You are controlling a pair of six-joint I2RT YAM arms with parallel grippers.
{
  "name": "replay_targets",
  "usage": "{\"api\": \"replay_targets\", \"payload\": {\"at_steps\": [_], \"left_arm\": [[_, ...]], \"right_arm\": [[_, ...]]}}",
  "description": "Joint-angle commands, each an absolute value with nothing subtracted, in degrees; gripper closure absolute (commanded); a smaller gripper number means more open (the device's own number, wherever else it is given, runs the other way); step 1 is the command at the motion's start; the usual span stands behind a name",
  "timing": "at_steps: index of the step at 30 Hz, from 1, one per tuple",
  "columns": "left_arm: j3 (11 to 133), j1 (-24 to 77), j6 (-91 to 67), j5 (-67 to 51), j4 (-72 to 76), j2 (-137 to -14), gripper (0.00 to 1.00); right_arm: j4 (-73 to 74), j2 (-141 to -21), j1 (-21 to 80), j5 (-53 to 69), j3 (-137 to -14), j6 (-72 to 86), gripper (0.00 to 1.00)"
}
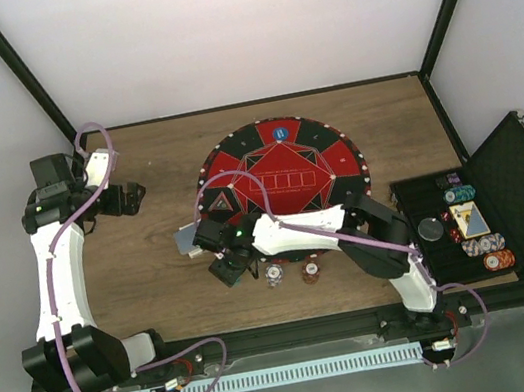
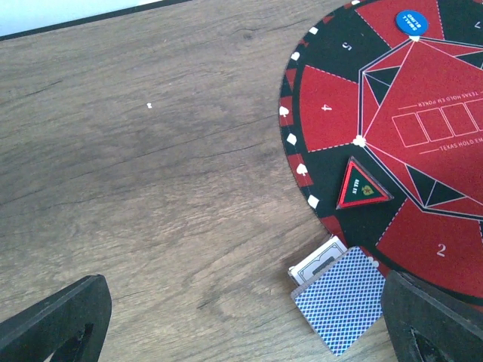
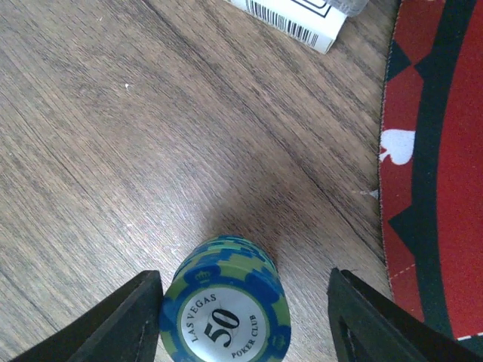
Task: Distribute texas hold em gaming equipment
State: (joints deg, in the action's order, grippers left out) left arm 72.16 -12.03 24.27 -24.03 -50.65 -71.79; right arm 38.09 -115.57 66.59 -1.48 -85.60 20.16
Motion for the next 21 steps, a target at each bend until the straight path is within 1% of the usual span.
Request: {"api": "replay_targets", "payload": {"at_steps": [1,7,13,15,19,21], "left_arm": [[72.0,-12.5,24.9,-23.7,-50.4,-71.3,0.00],[72.0,-12.8,25.2,-23.4,-50.3,-71.2,0.00],[72.2,-12.9,25.4,-23.7,-50.4,-71.1,0.00],[72.2,-13.0,25.4,-23.7,-50.4,-71.0,0.00],[72.3,-13.1,25.5,-23.8,-50.4,-70.9,0.00],[72.4,-13.1,25.6,-23.7,-50.5,-70.9,0.00]], "right_arm": [[38.6,-116.4,67.0,-1.7,-88.2,19.8,0.40],[38.8,-116.5,67.0,-1.8,-88.5,19.8,0.48],[39.3,-117.1,67.5,-2.2,-88.7,19.7,0.48],[39.3,-117.2,67.7,-2.4,-88.8,19.7,0.50],[39.6,-117.2,67.8,-2.4,-89.0,19.7,0.55],[39.7,-117.0,67.7,-2.8,-89.1,19.9,0.60]]}}
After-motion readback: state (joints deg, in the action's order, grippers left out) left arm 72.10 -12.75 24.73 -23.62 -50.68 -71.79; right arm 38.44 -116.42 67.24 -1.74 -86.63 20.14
